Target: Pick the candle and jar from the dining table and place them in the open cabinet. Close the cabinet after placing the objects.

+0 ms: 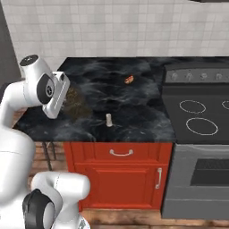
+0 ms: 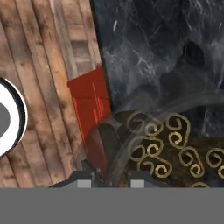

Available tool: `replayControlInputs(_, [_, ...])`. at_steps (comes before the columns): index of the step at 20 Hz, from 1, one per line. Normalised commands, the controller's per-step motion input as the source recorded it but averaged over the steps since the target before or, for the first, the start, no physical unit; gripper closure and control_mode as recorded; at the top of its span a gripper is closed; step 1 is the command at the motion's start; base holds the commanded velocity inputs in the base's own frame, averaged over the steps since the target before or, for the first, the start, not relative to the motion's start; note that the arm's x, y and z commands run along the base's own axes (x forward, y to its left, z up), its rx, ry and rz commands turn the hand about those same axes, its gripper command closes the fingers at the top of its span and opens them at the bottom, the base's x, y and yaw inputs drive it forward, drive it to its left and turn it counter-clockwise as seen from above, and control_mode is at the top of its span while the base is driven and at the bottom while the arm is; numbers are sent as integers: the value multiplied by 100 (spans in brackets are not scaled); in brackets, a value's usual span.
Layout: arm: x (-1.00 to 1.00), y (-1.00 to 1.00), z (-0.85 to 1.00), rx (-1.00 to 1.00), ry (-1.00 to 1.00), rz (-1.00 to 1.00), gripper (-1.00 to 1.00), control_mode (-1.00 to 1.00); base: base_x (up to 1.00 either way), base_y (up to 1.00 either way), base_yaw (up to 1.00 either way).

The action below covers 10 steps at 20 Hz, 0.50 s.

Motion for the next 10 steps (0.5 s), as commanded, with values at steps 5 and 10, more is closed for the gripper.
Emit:
replayControlInputs(5, [0,0,0,0,0,0,100,100,-39,-53,-41])
replayControlInputs(10, [0,0,0,0,0,0,100,100,-36,-55,-45])
